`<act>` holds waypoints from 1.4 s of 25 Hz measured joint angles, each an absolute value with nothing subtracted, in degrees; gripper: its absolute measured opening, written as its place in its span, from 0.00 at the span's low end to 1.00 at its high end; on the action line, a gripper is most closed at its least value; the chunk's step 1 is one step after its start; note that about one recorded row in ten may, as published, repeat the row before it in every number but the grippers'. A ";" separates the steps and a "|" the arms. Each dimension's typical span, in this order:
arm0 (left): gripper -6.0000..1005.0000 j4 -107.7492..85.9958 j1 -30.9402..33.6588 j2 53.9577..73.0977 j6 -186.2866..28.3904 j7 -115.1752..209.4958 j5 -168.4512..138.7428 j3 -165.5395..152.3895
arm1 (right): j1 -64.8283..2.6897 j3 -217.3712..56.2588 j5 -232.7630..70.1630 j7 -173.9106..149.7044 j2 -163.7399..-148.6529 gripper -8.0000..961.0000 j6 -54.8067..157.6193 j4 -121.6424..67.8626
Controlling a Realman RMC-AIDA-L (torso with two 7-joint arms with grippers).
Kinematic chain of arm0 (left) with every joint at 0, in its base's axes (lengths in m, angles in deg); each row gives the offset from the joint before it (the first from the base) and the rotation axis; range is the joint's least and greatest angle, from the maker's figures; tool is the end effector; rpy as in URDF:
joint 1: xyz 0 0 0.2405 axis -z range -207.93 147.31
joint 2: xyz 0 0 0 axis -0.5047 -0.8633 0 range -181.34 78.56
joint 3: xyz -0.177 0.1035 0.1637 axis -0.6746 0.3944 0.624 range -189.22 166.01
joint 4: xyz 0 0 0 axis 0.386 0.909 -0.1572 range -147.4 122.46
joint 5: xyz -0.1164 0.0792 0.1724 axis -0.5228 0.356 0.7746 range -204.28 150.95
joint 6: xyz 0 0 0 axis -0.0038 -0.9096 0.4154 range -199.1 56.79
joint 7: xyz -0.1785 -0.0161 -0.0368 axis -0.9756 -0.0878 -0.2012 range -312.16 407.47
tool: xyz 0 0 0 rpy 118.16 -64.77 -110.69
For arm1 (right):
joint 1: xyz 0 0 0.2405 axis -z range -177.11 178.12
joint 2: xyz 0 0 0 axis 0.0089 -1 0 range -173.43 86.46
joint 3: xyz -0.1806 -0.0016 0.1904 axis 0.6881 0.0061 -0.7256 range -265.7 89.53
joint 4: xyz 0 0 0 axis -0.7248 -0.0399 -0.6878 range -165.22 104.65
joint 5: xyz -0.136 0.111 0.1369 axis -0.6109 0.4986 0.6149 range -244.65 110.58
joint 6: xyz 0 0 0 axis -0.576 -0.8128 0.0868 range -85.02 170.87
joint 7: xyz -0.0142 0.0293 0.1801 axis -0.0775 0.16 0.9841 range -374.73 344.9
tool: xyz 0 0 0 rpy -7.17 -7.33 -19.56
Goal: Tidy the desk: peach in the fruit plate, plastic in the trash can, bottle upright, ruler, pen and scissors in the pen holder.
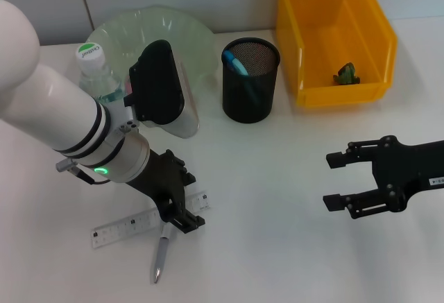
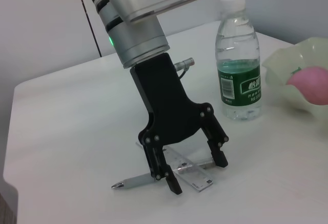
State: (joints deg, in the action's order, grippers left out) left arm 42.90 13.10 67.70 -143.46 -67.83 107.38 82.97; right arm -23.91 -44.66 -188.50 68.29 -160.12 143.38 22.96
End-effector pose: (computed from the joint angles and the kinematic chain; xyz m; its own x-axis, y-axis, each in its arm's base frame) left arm -0.1788 0.3751 -0.1327 0.9376 0.0940 -0.3348 0.0628 -0.9927 -0.1028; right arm 0.2791 0.3213 0.0060 0.9016 -0.3068 -0.3050 -0.3556 -0.9271 -0.1187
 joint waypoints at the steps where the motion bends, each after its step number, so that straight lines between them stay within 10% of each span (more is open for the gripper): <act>1: 0.74 42.90 13.14 67.70 -143.46 -67.83 107.38 82.97 | -23.91 -44.66 -188.50 68.29 -160.12 0.83 143.38 22.96; 35: 0.39 43.90 12.60 67.79 -141.16 -68.44 106.85 85.65 | -23.69 -44.67 -188.58 69.11 -159.92 0.83 143.90 23.07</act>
